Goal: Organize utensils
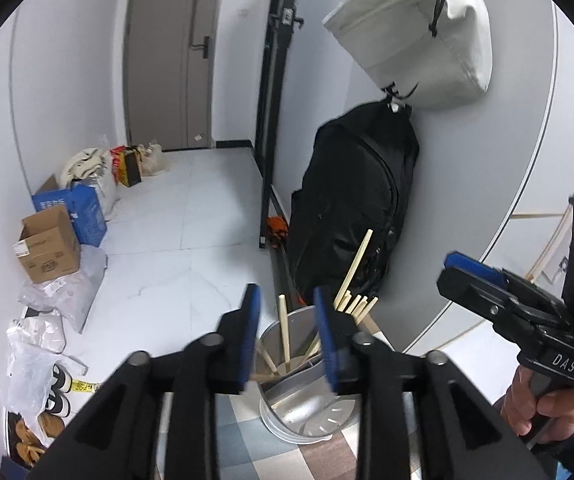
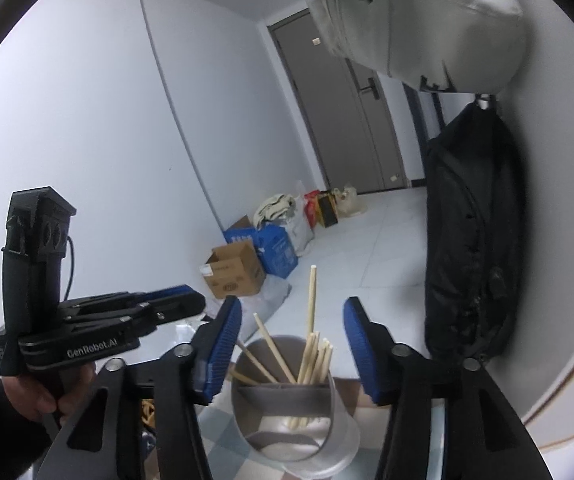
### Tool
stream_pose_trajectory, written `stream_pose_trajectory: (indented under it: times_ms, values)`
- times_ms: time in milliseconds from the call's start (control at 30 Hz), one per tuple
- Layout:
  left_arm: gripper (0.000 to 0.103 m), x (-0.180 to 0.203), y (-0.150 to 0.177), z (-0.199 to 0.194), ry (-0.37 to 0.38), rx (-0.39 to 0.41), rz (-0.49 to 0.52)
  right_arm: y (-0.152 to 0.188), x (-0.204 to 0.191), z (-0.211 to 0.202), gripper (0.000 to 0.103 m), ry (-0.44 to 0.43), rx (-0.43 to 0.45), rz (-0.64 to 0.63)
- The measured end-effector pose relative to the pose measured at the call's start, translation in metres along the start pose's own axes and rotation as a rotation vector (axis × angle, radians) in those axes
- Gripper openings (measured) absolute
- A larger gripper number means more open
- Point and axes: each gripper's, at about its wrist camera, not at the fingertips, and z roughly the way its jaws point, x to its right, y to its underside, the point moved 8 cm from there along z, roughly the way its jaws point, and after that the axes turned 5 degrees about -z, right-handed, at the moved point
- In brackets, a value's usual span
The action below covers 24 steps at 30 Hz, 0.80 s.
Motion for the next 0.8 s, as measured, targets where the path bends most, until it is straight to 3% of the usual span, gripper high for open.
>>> stream_pose_trajectory:
  times_ms: [67, 200, 333, 433, 600, 800]
  values:
    - [0.04, 0.0, 0.001, -0.006, -0.016, 0.022, -0.01, 0.003, -0.001, -0.008, 0.058, 0.006, 0.001, 0.003]
    - [0.054, 0.001, 0.007, -0.023, -0.06, 0.059, -0.029, 0.007, -0.009, -0.02, 0.07, 0.011, 0.004, -0.004]
    - [0.057, 0.002, 0.012, -0.033, -0.096, 0.089, -0.044, 0.008, -0.023, -0.035, 0.082, 0.012, 0.029, -0.029]
    - [0.069, 0.003, 0.017, -0.04, -0.13, 0.101, -0.059, 0.013, -0.032, -0.046, 0.085, 0.015, 0.041, -0.046]
    - [0.071, 0.007, 0.026, -0.055, -0.17, 0.147, -0.05, 0.019, -0.042, -0.065, 0.099, 0.03, 0.063, -0.048]
    - [0.08, 0.009, 0.036, -0.07, -0.197, 0.183, -0.069, 0.026, -0.05, -0.087, 0.103, 0.041, 0.103, -0.049]
